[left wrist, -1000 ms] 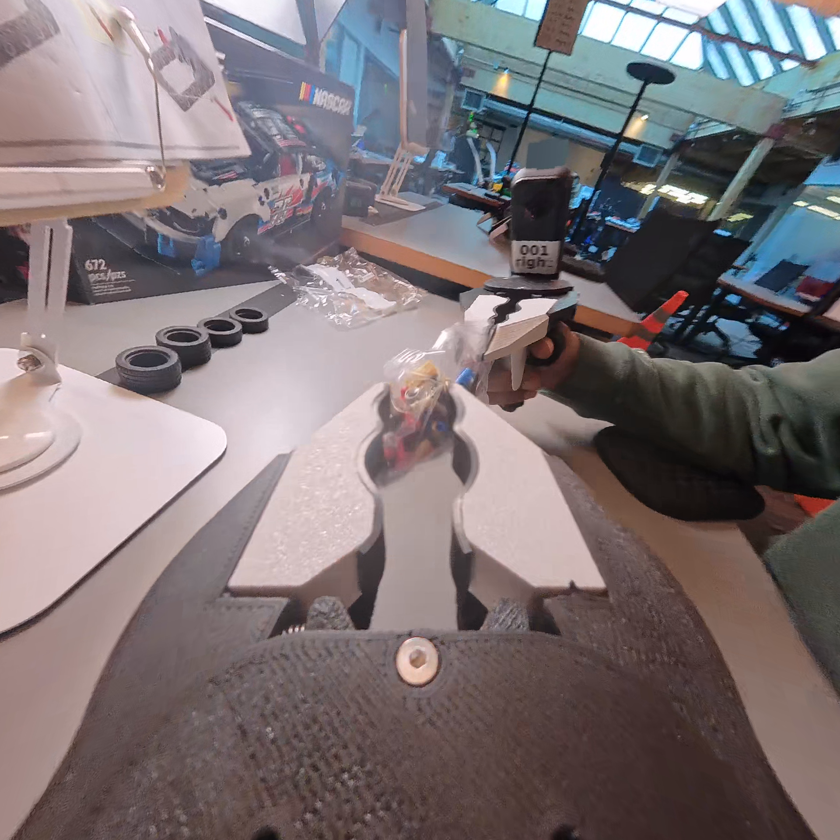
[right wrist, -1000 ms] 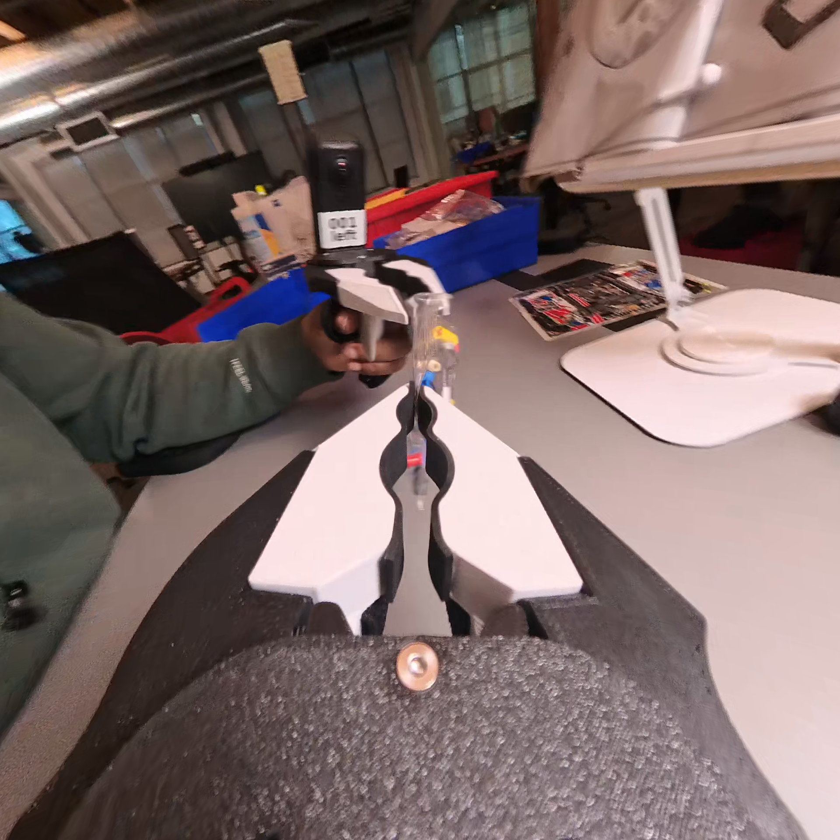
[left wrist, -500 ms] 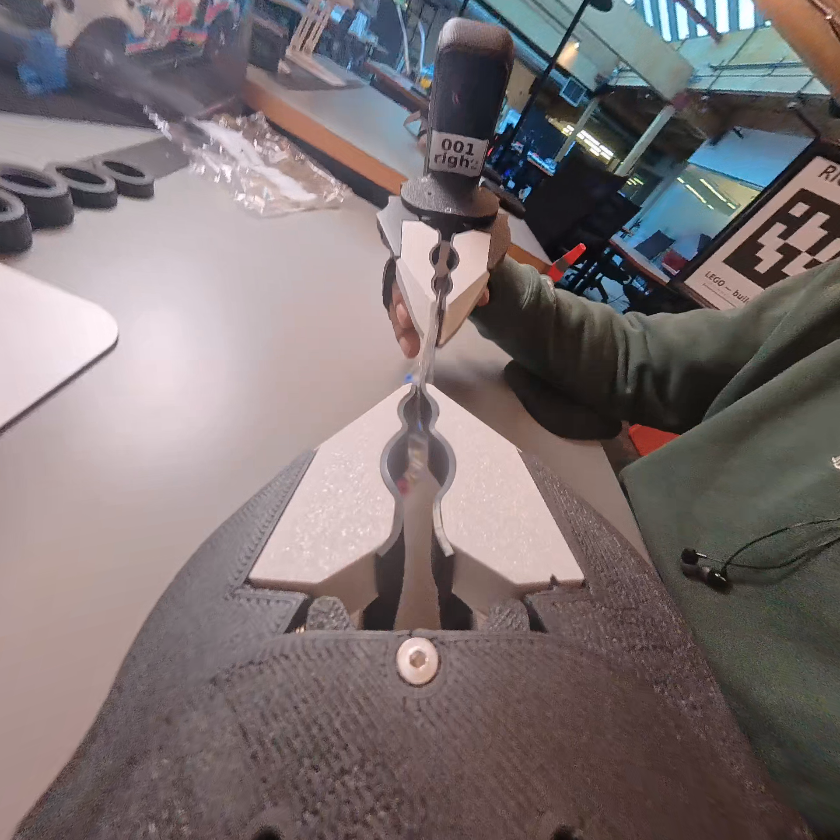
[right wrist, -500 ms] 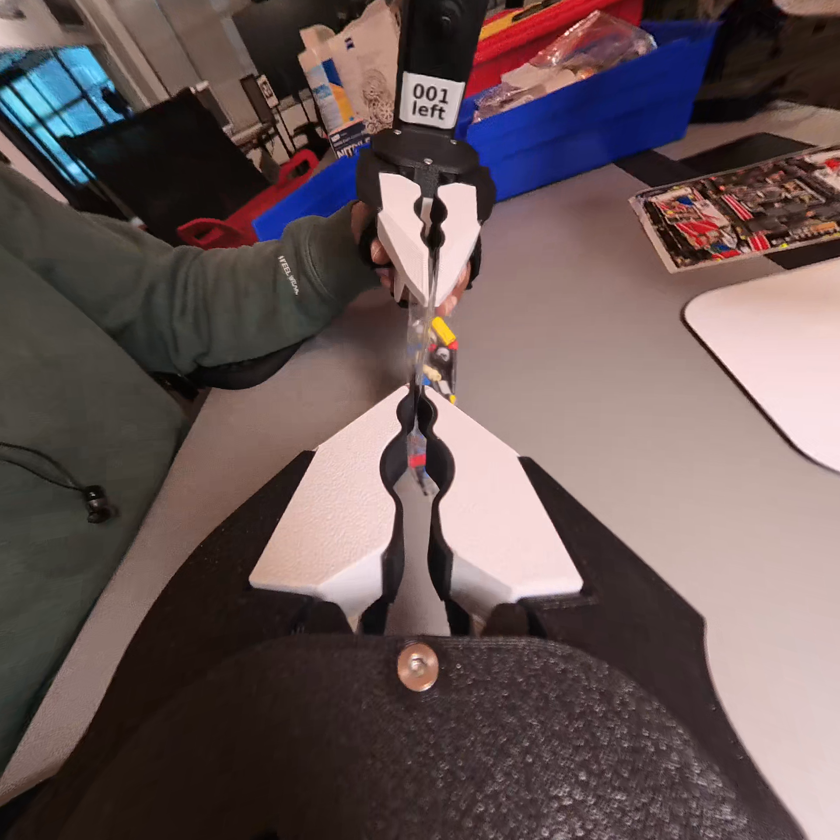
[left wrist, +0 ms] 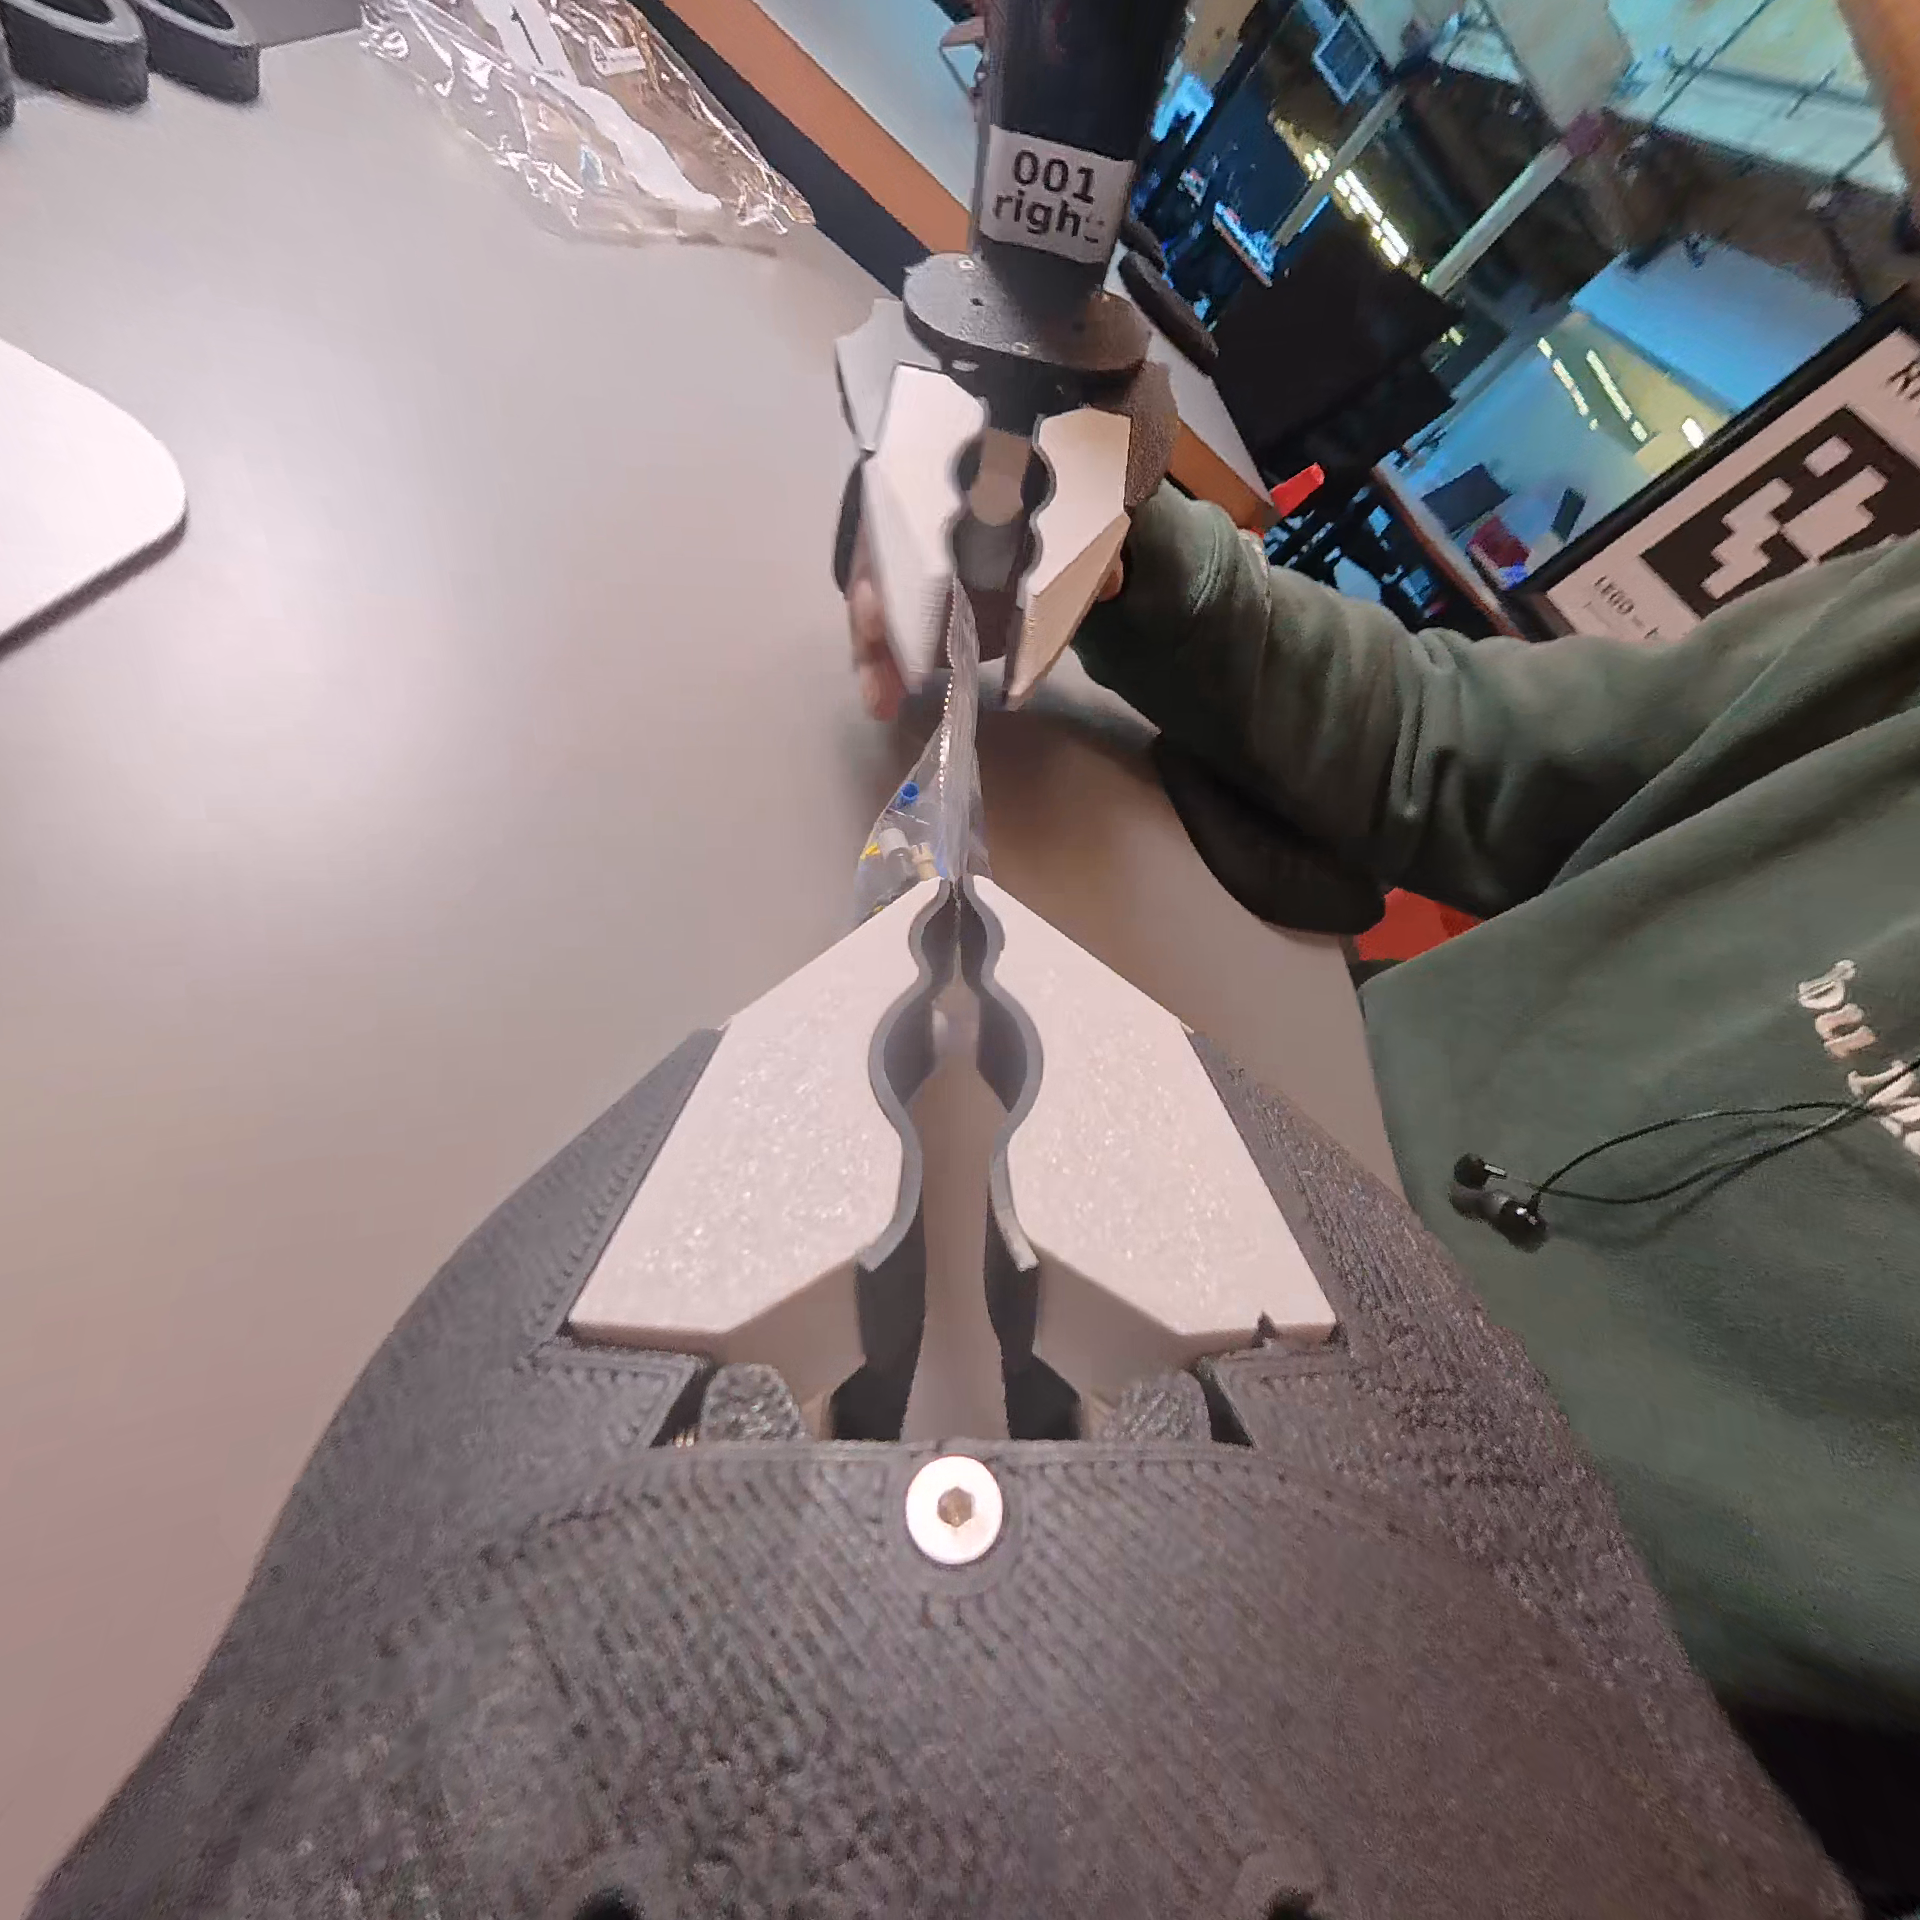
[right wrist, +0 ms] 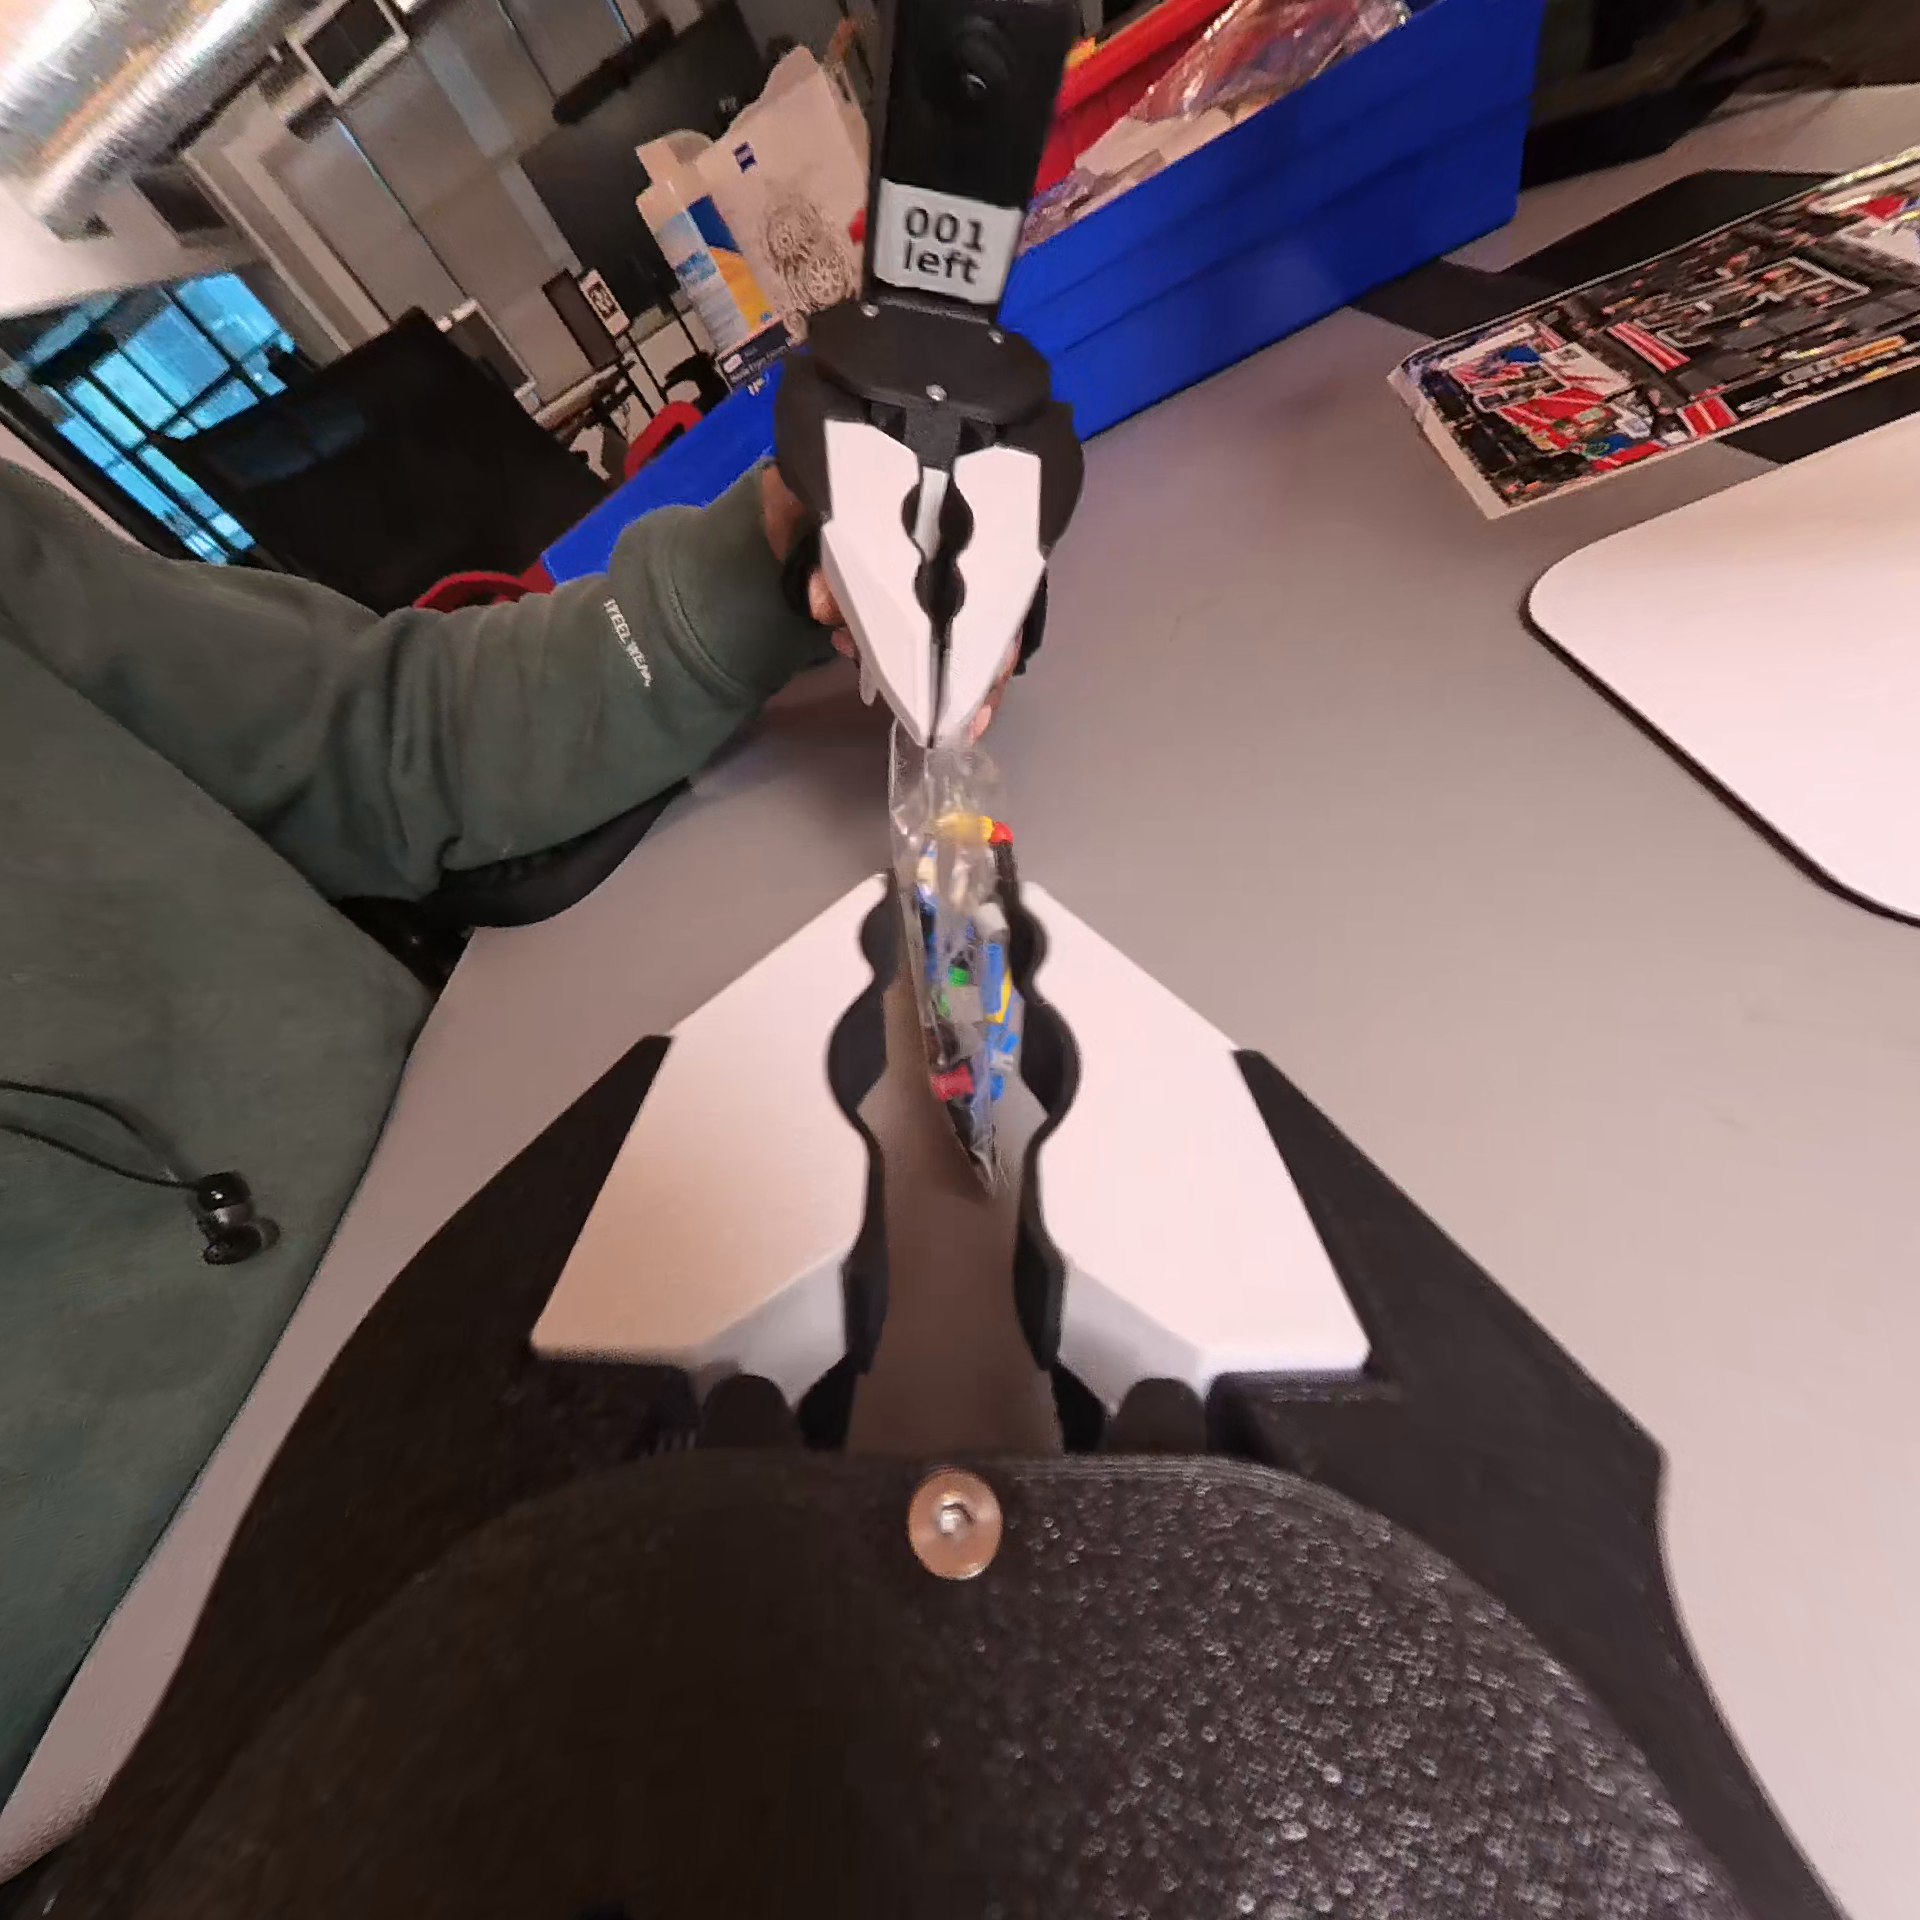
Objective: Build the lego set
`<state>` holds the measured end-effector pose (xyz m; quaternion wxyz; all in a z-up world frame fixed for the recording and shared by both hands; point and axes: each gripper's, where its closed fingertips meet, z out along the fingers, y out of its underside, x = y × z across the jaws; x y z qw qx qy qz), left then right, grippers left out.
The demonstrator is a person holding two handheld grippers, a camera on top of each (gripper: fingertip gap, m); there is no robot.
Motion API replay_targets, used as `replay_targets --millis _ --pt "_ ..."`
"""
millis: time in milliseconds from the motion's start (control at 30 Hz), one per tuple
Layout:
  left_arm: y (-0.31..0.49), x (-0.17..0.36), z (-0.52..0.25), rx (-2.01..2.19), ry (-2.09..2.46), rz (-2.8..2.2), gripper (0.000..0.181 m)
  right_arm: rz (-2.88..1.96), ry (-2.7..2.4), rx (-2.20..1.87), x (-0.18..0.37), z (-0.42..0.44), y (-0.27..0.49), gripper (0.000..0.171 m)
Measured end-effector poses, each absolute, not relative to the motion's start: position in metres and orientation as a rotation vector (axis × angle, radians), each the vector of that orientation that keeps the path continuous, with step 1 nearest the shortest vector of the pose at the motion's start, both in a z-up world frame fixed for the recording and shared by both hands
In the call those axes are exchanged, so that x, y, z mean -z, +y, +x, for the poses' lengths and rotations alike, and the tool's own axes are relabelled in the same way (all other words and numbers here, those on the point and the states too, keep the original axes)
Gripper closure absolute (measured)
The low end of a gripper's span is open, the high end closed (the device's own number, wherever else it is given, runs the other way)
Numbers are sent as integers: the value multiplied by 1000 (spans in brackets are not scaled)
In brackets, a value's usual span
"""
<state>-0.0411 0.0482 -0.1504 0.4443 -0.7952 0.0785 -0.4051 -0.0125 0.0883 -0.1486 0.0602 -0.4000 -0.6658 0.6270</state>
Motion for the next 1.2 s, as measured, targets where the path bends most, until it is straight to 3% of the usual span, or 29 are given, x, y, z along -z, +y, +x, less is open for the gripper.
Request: replay_targets --millis 33,133,233,433,667,767,933,1067,1133,1200 --pt "49 152 -43 1018 174 -1971 181 -1195 -2011 -1892 148 -13 88 171" --pt "53 152 -50 958 156 -1963 180 -1134 -1992 -1836 144 -17 88 171" --pt "58 135 -57 836 156 -1910 155 -1086 -1955 -1825 132 -18 85 171" --pt "73 129 -98 296 81 -1986 148 -969 -1767 -1122 123 -49 110 171" --pt "80 146 -72 1002 -297 -1876 129 -772 -1882 -782 153 -56 77 171" --pt "86 157 -76 1134 -438 -1807 139 -653 -1948 -715 164 -54 59 171" --pt "87 167 -70 972 -305 -1907 180 -585 -2003 -721 174 -52 36 167" --pt "74 159 -64 890 -65 -1953 181 -818 -2127 -1416 151 -22 15 129" --pt "61 152 -53 944 73 -1954 181 -936 -2065 -1680 128 -14 34 122" --pt "46 147 -39 999 217 -1949 181 -1004 -1956 -1669 123 -19 68 122"
